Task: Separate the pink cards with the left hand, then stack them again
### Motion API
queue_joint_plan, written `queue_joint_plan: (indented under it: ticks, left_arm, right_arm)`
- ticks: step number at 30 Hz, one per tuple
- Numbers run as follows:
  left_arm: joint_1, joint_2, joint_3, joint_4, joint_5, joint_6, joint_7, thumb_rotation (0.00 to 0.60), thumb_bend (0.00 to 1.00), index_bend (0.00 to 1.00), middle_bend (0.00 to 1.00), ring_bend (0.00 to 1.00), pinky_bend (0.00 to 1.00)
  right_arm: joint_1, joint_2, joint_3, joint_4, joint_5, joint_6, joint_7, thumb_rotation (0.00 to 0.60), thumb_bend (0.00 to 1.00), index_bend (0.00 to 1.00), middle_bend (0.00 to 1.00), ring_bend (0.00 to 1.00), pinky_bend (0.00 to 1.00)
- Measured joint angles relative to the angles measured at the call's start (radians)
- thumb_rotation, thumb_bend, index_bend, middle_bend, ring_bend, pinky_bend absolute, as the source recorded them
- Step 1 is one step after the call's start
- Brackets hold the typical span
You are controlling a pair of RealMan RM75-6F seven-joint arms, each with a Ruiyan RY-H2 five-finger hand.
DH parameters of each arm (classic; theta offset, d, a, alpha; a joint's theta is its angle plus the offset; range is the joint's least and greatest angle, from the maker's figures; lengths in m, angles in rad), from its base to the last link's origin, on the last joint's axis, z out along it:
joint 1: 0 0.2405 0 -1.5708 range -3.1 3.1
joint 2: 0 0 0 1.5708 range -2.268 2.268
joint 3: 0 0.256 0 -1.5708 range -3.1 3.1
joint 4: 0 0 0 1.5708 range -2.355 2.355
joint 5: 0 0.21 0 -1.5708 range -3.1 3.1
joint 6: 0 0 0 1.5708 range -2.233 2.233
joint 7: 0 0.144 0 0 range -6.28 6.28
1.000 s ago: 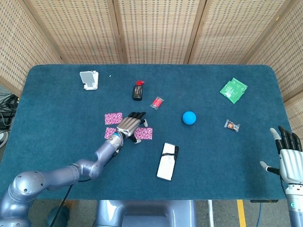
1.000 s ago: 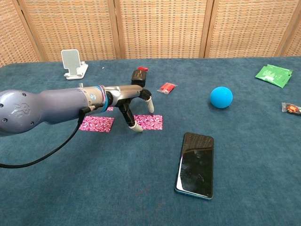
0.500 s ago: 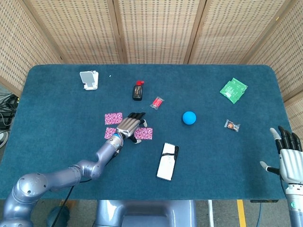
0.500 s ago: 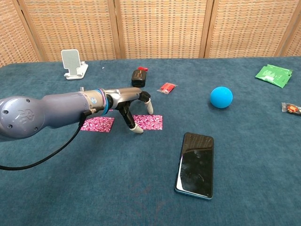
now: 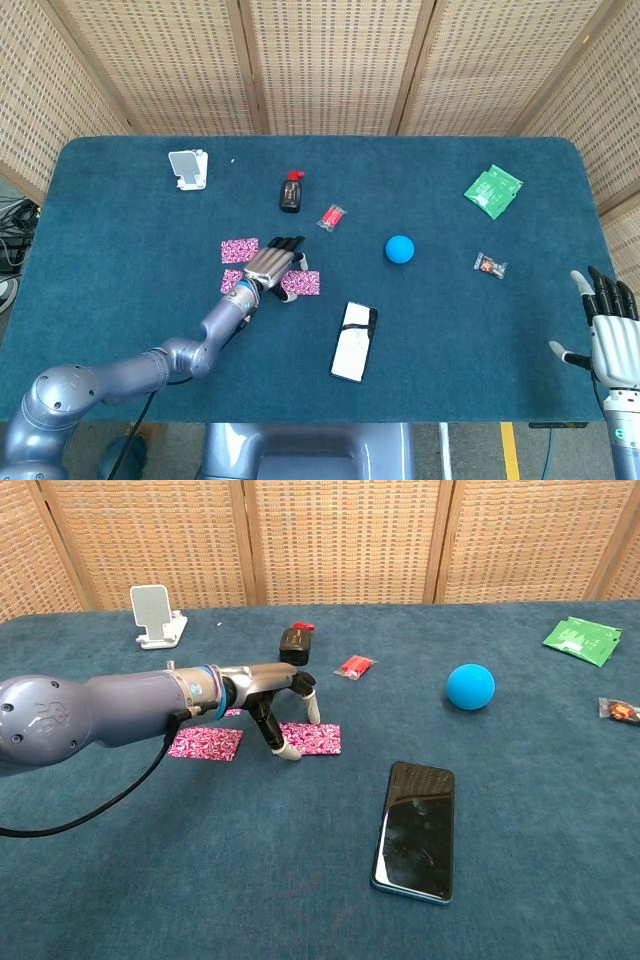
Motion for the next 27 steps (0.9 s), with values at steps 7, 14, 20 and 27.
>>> queue_joint_plan:
  ticks: [7,14,20,27]
  left_arm:
    - [0.008,0.035,-0.015,-0.032,0.009,0.018,-0.009,0.6,0.24,0.52,0.0,0.0,0.0]
    - [0.026,0.09,-0.025,-0.055,0.017,0.037,-0.02,0.6,0.24,0.52,0.0,0.0,0.0]
    - [0.067,0.153,-0.025,-0.001,0.01,0.011,-0.071,0.6,0.24,0.51,0.0,0.0,0.0]
    - [0.099,0.149,-0.018,0.118,0.043,-0.054,-0.168,0.6,0.24,0.49,0.0,0.0,0.0]
  right_arm:
    - [0.0,0.001,-0.002,-0.003,-0.002,0.001,-0.002,0.6,0.0,0.0,0.0,0.0,0.0]
    - [-0.002,0.002,-0.004,-0.007,-0.009,0.006,-0.003,0.6,0.0,0.0,0.0,0.0,0.0]
    - [-0.002,0.002,-0.008,-0.016,-0.021,0.012,-0.011,0.6,0.0,0.0,0.0,0.0,0.0]
    - [-0.002,0.0,-0.009,-0.021,-0.023,0.015,-0.027,0.6,0.0,0.0,0.0,0.0,0.0]
